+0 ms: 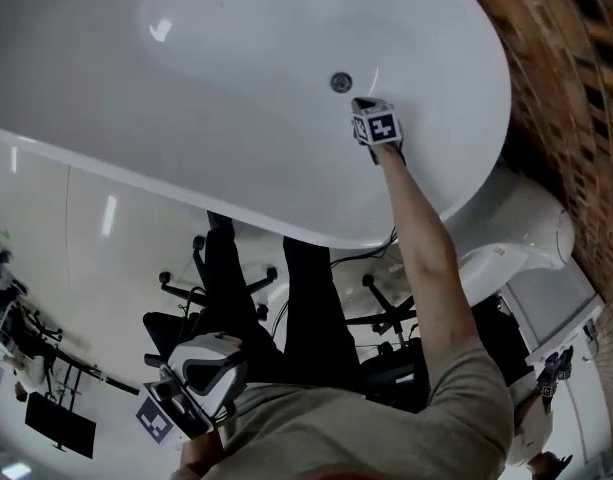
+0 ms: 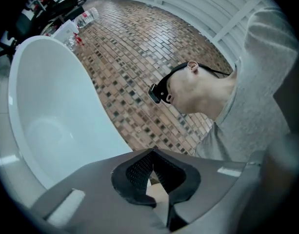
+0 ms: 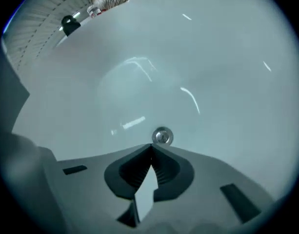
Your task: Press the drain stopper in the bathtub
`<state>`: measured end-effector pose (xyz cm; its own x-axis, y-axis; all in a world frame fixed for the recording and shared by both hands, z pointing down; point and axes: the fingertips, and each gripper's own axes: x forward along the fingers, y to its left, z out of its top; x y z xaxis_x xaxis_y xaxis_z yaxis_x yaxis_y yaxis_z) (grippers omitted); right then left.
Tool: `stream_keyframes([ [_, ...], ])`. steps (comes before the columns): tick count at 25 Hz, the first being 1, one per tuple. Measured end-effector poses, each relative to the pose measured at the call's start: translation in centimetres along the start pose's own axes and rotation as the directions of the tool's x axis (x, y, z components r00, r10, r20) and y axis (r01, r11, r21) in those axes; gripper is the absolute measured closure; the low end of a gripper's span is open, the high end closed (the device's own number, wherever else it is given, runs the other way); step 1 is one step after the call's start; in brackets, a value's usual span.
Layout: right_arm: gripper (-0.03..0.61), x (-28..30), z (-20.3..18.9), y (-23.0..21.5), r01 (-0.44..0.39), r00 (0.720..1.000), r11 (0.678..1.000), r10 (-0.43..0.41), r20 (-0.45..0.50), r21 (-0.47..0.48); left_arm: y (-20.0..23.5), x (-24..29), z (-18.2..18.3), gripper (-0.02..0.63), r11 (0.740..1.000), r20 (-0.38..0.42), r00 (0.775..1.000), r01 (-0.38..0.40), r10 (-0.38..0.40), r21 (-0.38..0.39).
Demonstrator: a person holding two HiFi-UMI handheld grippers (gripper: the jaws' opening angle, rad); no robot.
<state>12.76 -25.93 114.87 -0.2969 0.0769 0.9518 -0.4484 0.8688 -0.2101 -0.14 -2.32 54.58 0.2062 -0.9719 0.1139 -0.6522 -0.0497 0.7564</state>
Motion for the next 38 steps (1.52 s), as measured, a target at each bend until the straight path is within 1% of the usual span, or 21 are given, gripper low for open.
stream_keyframes([
  [2,0.578,3.0,-1.0,-0.9,0.019,1.000,1.000,-0.019,-0.018,0.012,1.8,-0.8,-2.0,0.621,0.999,-0.010,0.999,-0.039,0.038,-0.027],
  [4,0.578,5.2,-0.3,-1.5,0.026,1.000,0.999,-0.026,0.017,0.044,3.3,-1.4,-3.7,0.621,0.996,-0.019,0.998,-0.064,0.064,-0.054],
  [7,0.578,7.5,1.1,-1.6,0.030,0.997,0.997,-0.034,0.062,0.064,4.4,-1.8,-5.3,0.621,0.993,-0.021,0.997,-0.081,0.080,-0.090],
  [10,0.578,9.1,1.2,-2.3,0.055,0.997,0.997,-0.058,0.052,0.060,4.4,-1.8,-6.1,0.621,0.990,-0.010,0.996,-0.087,0.086,-0.114],
  [13,0.577,9.5,0.8,-3.0,0.097,0.995,0.994,-0.097,0.014,0.042,3.9,-2.2,-6.4,0.621,0.987,-0.014,0.994,-0.108,0.107,-0.120],
  [16,0.567,9.4,1.2,-2.8,0.139,0.990,0.990,-0.140,0.018,0.020,4.4,-3.1,-6.4,0.621,0.985,-0.013,0.992,-0.123,0.122,-0.124],
  [19,0.566,10.7,1.5,-2.2,0.176,0.984,0.983,-0.174,0.050,-0.048,6.3,-3.1,-7.9,0.621,0.981,-0.018,0.993,-0.122,0.121,-0.149],
  [21,0.566,10.8,2.0,-1.6,0.183,0.982,0.981,-0.178,0.064,-0.071,6.4,-3.0,-8.1,0.621,0.981,-0.020,0.993,-0.117,0.116,-0.152],
  [24,0.566,10.4,2.8,-1.5,0.197,0.979,0.969,-0.188,0.074,-0.151,6.0,-3.0,-7.6,0.621,0.984,-0.020,0.995,-0.102,0.100,-0.143],
  [25,0.566,10.2,3.1,-1.6,0.184,0.982,0.973,-0.177,0.064,-0.140,5.9,-3.2,-7.2,0.621,0.986,-0.018,0.996,-0.094,0.092,-0.136],
  [26,0.566,9.9,2.9,-2.0,0.162,0.986,0.982,-0.159,0.039,-0.097,5.7,-3.4,-6.7,0.621,0.988,-0.016,0.996,-0.086,0.085,-0.127],
  [28,0.574,8.0,2.1,-2.7,0.122,0.992,0.993,-0.122,-0.018,0.009,5.0,-3.8,-5.4,0.621,0.992,-0.011,0.998,-0.068,0.067,-0.103],
  [29,0.574,6.4,2.2,-2.7,0.113,0.993,0.993,-0.113,-0.019,0.032,4.5,-4.1,-4.6,0.621,0.995,-0.009,0.999,-0.054,0.053,-0.089],
  [31,0.574,2.3,3.4,-1.8,0.101,0.994,0.995,-0.102,0.039,0.021,3.7,-4.7,-2.8,0.621,0.999,-0.002,1.000,-0.014,0.013,-0.052],
  [34,0.574,-5.6,4.7,1.0,0.063,0.984,0.998,-0.066,0.166,0.021,1.2,-5.6,0.2,0.621,0.999,-0.003,0.999,0.043,-0.043,0.016],
  [36,0.574,-12.8,4.9,3.7,0.014,0.963,0.998,-0.029,0.268,0.058,-1.7,-6.4,2.4,0.621,0.996,-0.017,0.999,0.052,-0.051,0.066],
  [37,0.574,-16.9,5.4,5.0,-0.018,0.940,0.996,-0.014,0.341,0.090,-2.9,-6.9,3.6,0.621,0.993,-0.022,0.998,0.058,-0.056,0.100],
  [38,0.575,-21.4,6.7,6.0,-0.054,0.900,0.991,-0.006,0.435,0.126,-3.6,-7.3,4.9,0.621,0.987,-0.021,0.997,0.076,-0.074,0.143],
])
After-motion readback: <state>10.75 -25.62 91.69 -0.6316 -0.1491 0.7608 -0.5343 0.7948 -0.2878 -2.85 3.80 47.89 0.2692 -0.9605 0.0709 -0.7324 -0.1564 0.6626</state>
